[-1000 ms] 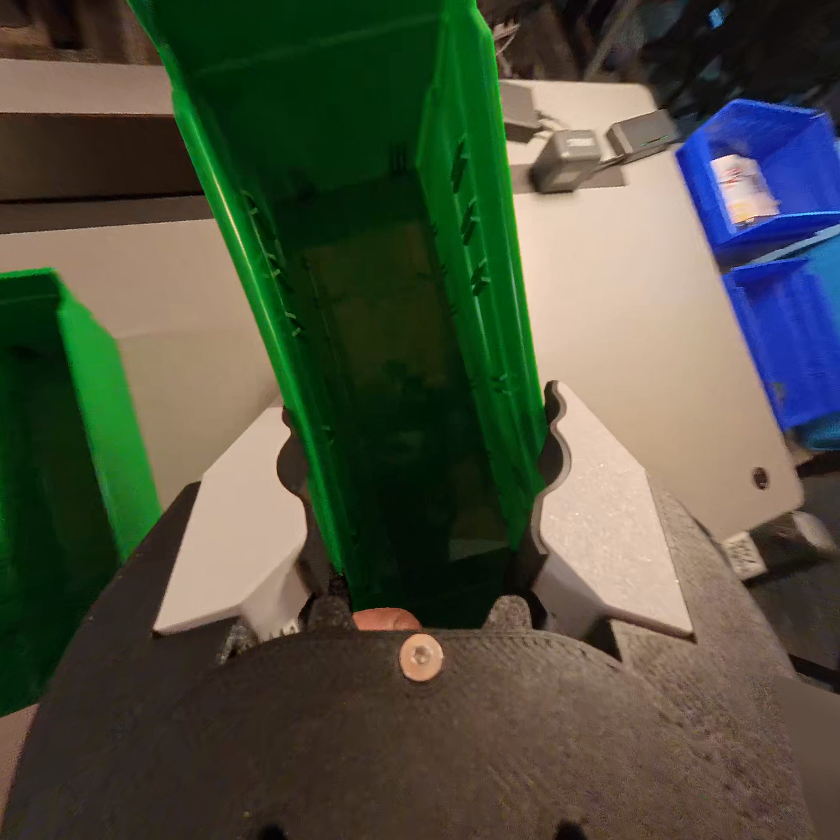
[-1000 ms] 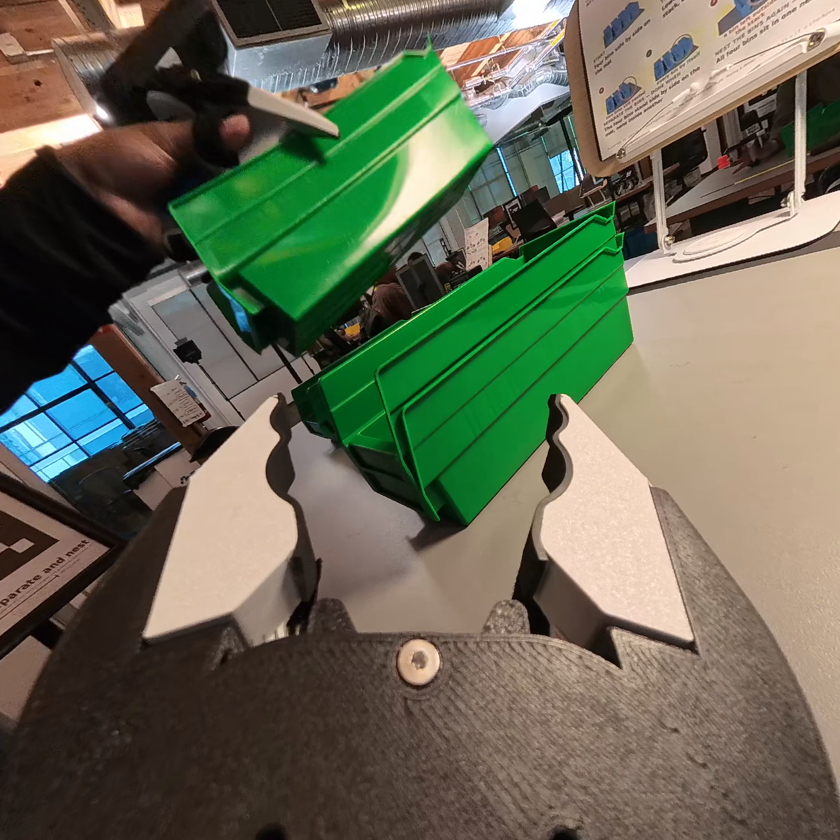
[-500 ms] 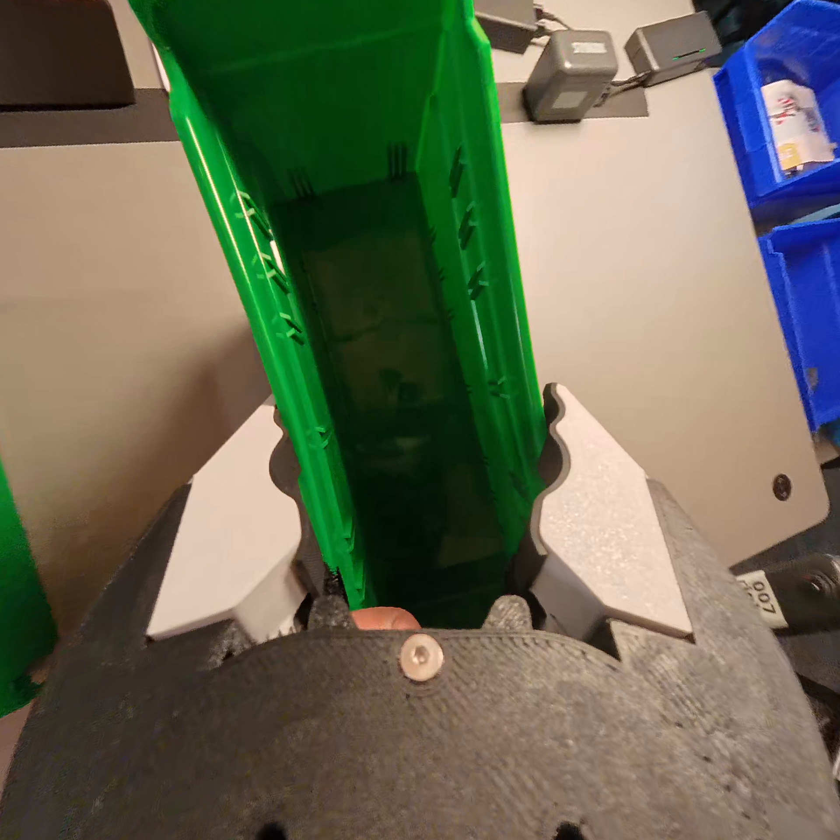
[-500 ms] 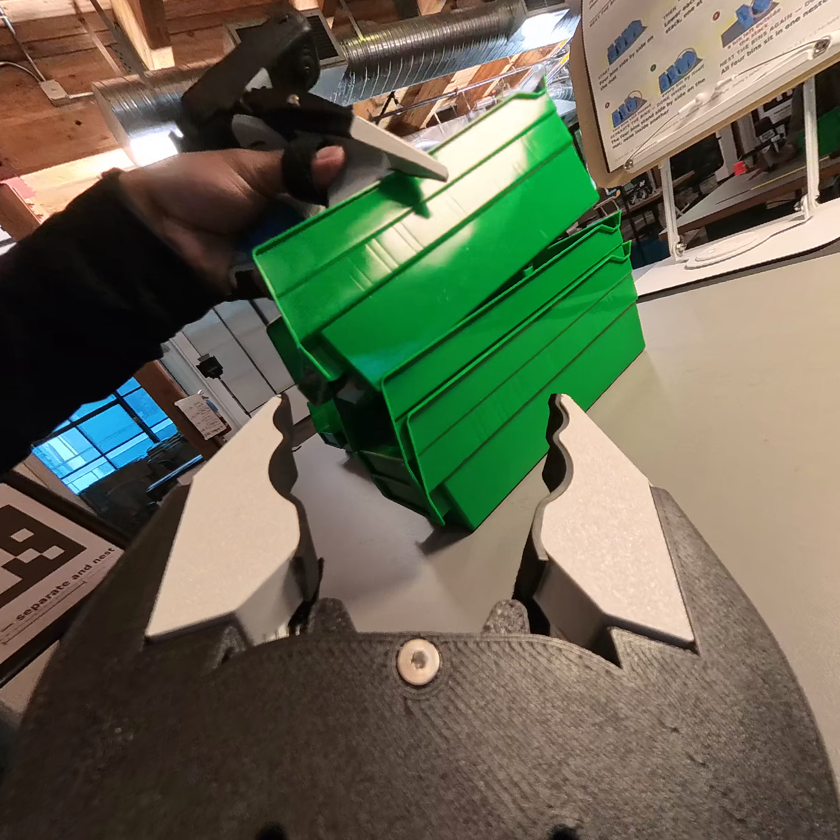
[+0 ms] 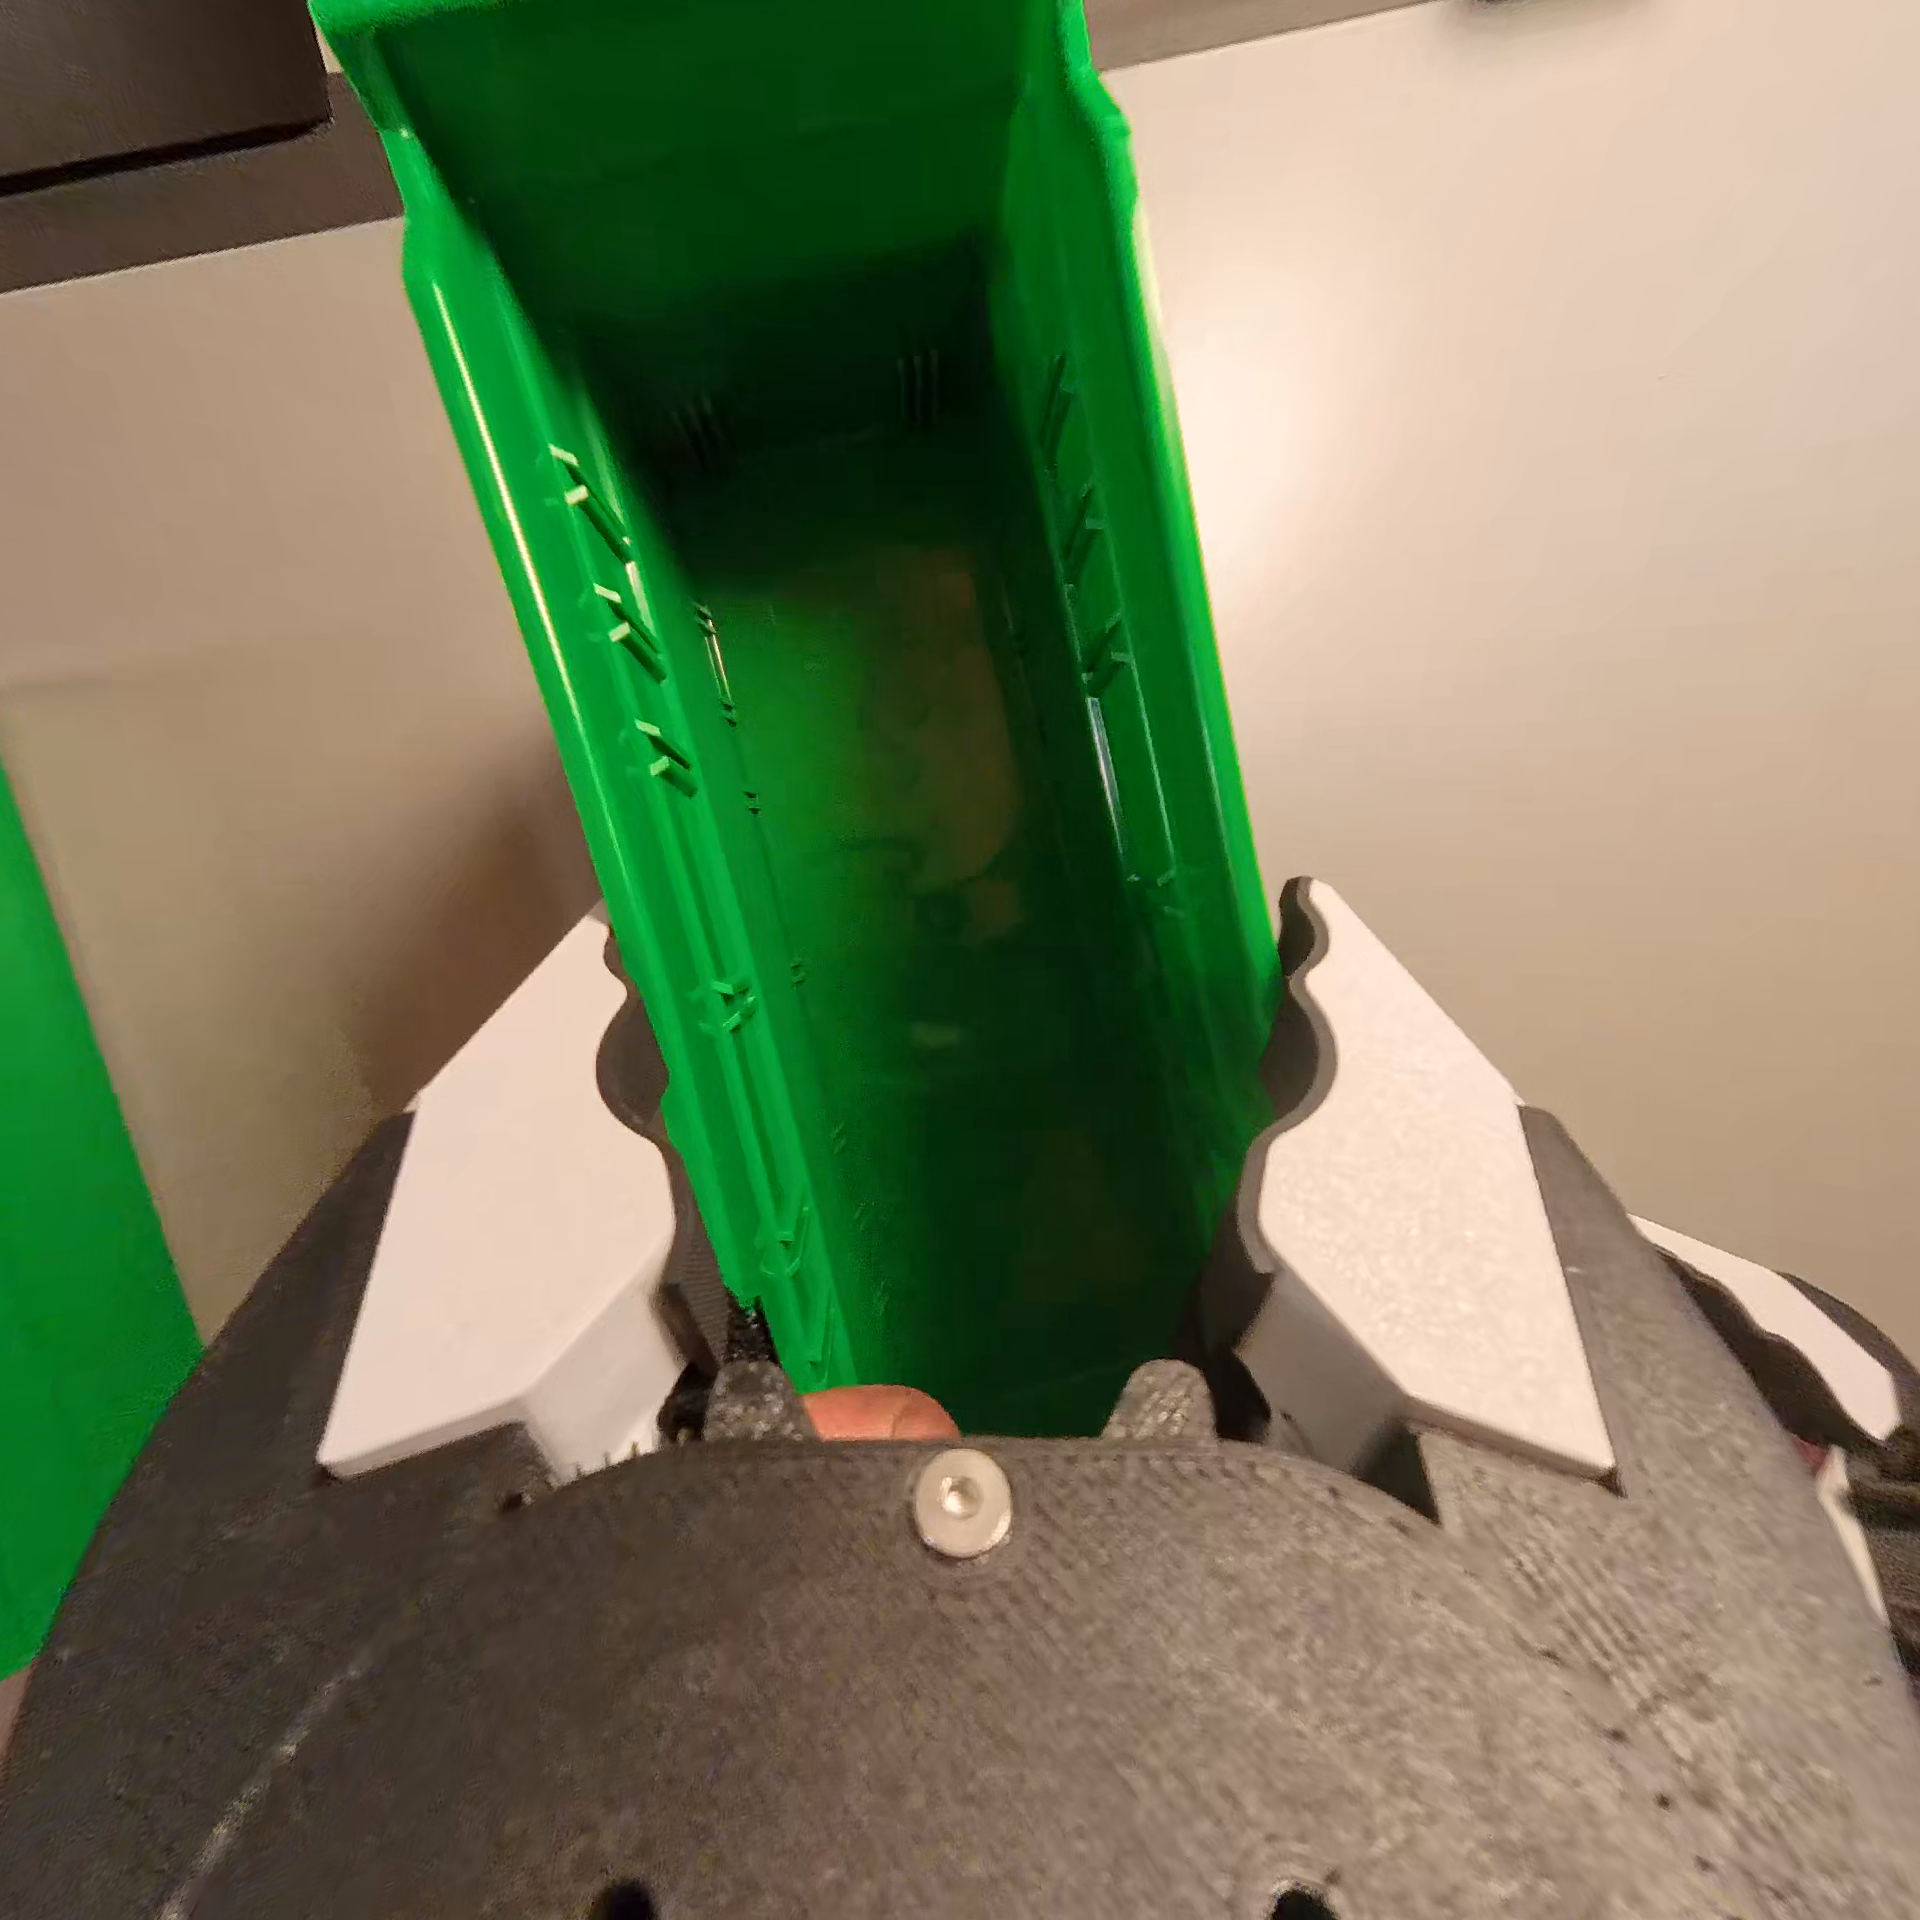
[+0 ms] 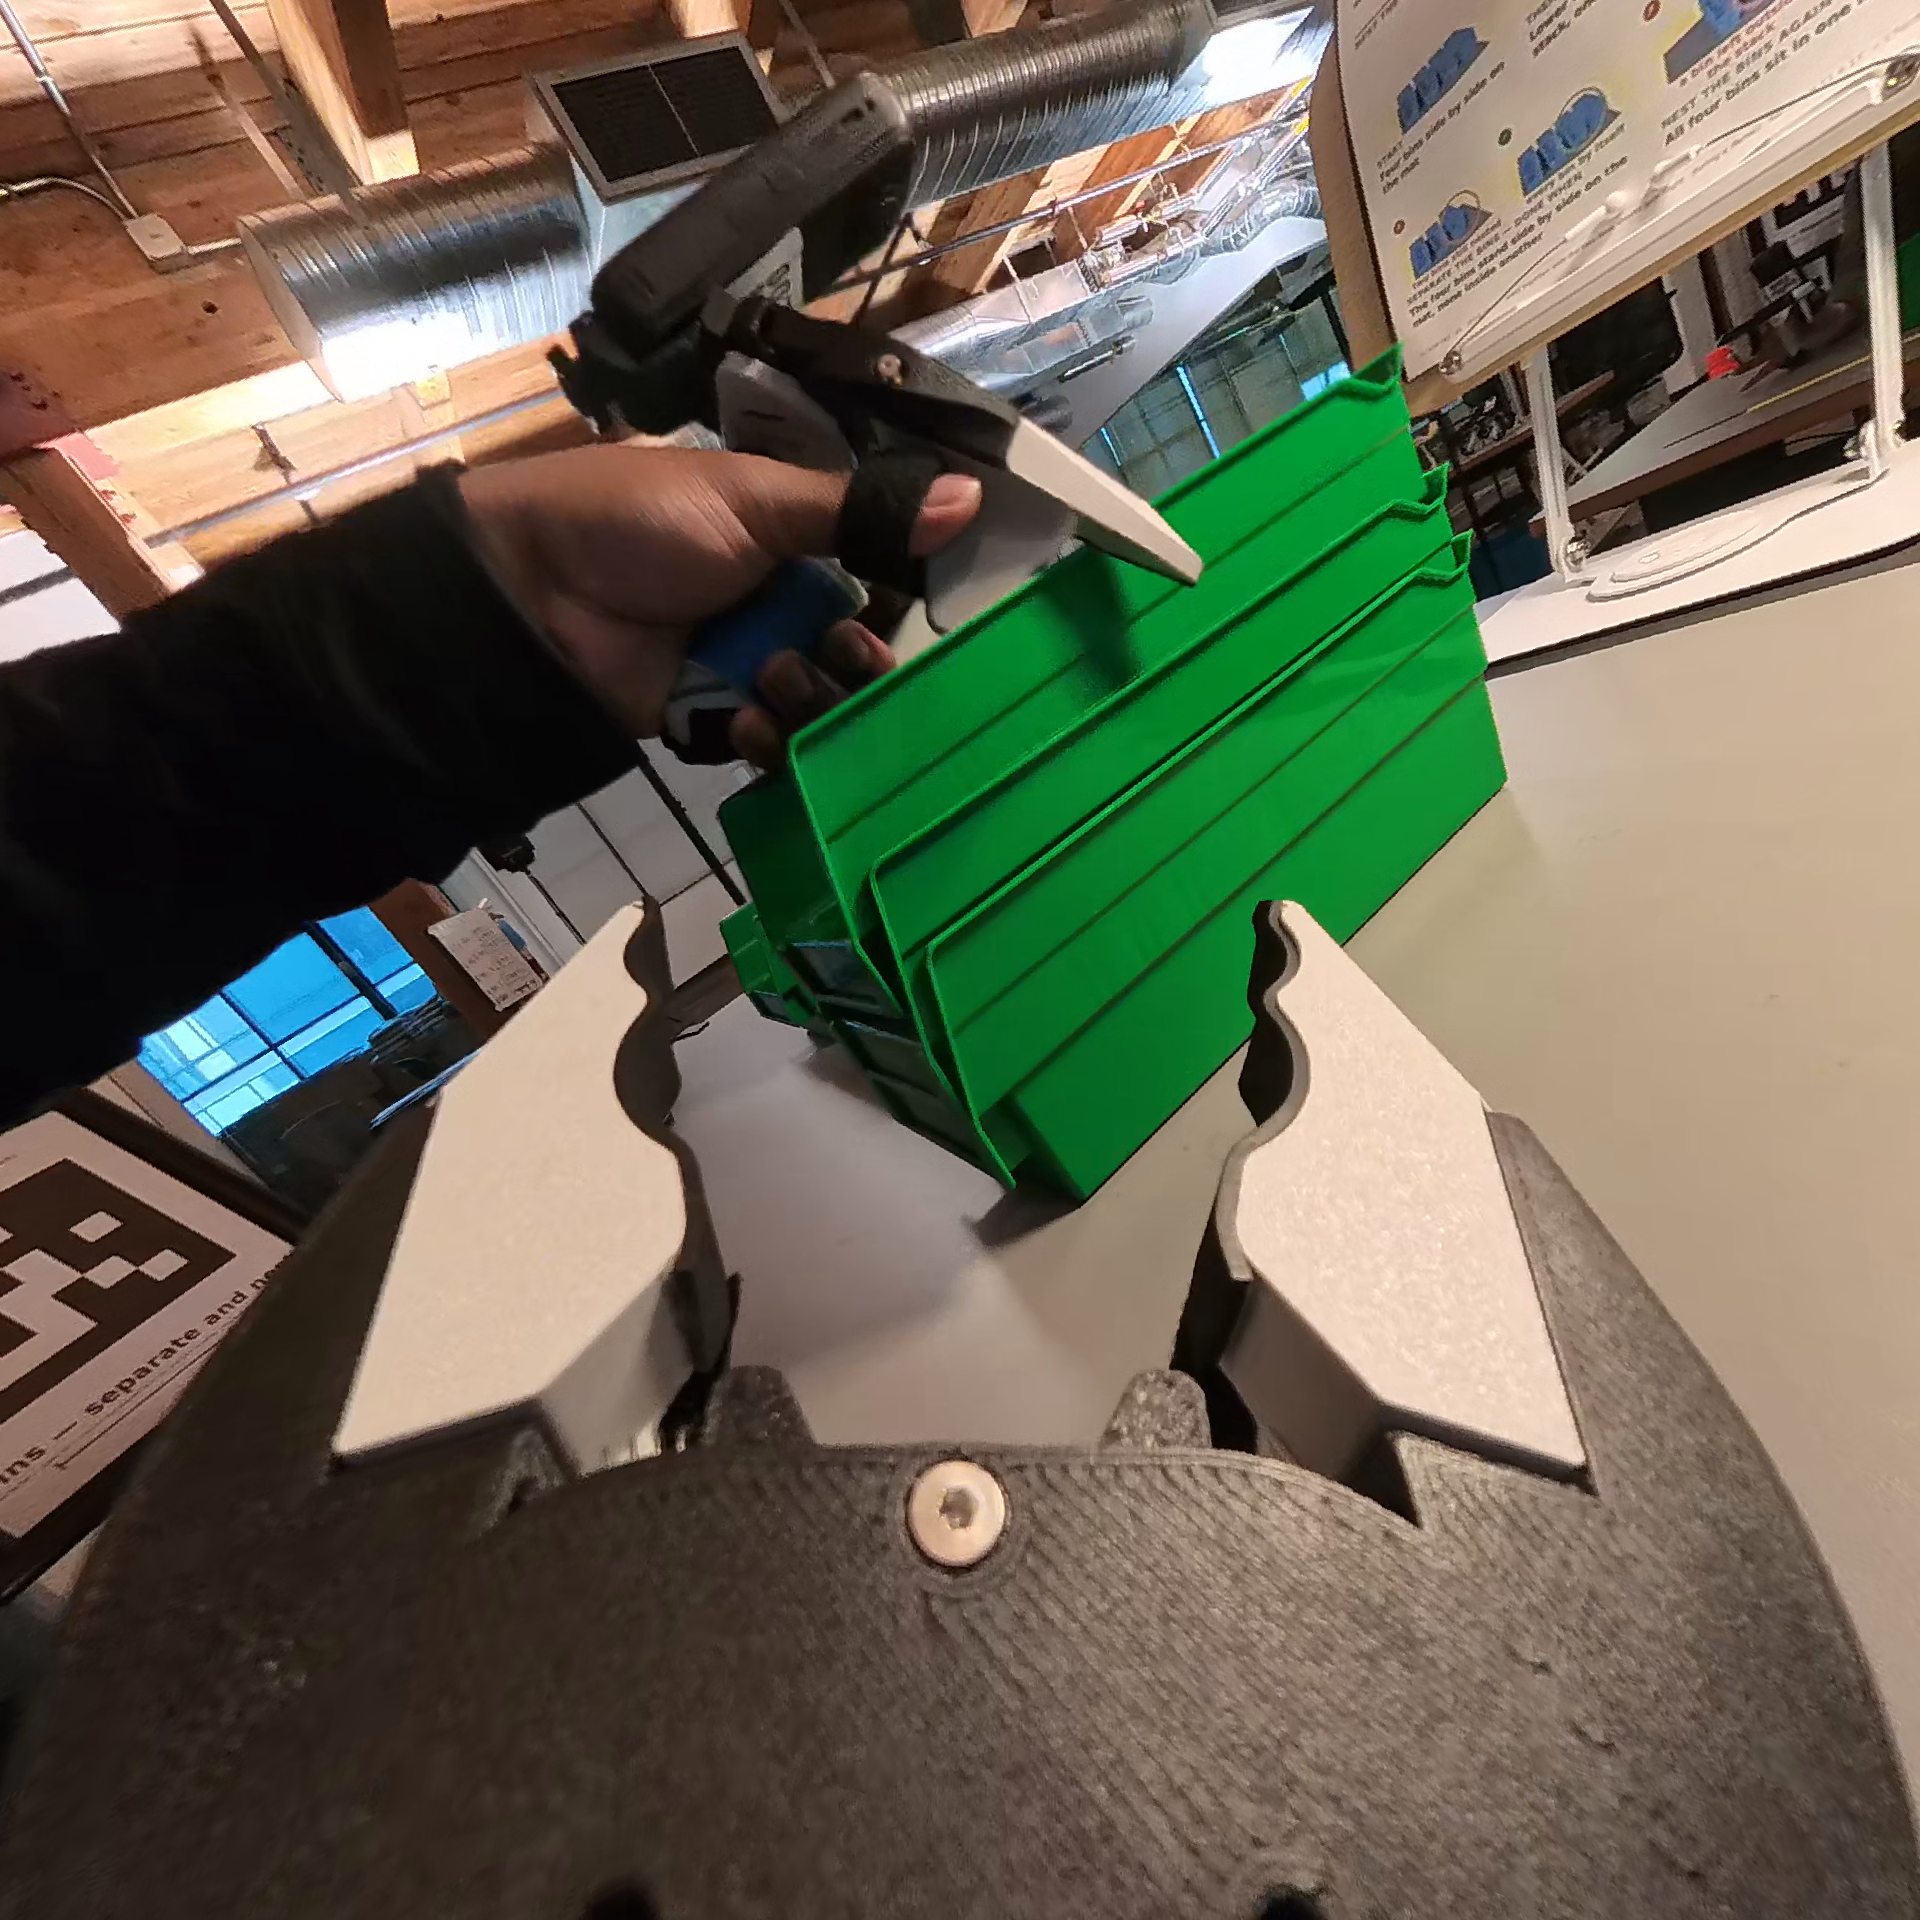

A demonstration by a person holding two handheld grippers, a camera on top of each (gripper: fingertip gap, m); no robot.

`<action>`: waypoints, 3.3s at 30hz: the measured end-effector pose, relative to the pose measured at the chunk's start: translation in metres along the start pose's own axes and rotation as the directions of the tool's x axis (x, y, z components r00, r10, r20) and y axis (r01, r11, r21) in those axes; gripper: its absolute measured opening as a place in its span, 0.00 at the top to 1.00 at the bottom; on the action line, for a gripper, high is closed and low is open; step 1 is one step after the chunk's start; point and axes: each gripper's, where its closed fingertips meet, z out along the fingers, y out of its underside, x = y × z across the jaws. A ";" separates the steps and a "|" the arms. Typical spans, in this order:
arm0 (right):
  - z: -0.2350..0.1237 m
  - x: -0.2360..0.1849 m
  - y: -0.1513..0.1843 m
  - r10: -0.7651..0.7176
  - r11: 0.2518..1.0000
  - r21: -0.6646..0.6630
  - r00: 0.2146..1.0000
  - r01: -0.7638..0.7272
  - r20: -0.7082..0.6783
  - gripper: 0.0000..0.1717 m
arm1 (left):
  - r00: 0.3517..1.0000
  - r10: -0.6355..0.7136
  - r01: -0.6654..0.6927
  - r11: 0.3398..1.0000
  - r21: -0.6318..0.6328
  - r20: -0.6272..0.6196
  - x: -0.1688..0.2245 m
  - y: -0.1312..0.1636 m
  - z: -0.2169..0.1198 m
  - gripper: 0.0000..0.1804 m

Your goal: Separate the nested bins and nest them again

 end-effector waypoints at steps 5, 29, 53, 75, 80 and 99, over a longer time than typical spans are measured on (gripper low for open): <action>-0.001 -0.001 -0.001 -0.002 1.000 0.005 1.000 0.002 0.003 0.35 | 1.000 0.025 -0.026 0.999 0.030 0.007 0.002 0.000 0.006 0.28; 0.002 0.002 0.003 0.010 1.000 -0.020 1.000 -0.010 -0.006 0.35 | 0.948 -0.119 0.153 0.984 -0.095 0.294 -0.306 0.081 -0.037 0.19; 0.002 0.003 0.003 0.049 0.999 -0.020 0.999 -0.049 0.011 0.37 | 0.982 -0.178 0.173 0.981 0.086 0.057 -0.232 0.018 -0.082 0.47; -0.001 0.000 -0.001 0.070 0.998 0.002 0.997 -0.070 0.045 0.38 | 0.986 -0.148 0.153 0.986 0.066 -0.078 0.002 -0.029 -0.125 0.45; 0.000 0.002 0.000 0.079 0.997 -0.008 0.996 -0.079 0.041 0.38 | 0.979 -0.172 0.181 0.980 0.084 -0.106 0.023 -0.036 -0.129 0.44; -0.001 0.001 -0.001 0.087 0.996 -0.001 0.995 -0.087 0.049 0.38 | 0.969 -0.240 0.234 0.967 0.100 0.054 0.003 -0.032 -0.058 0.37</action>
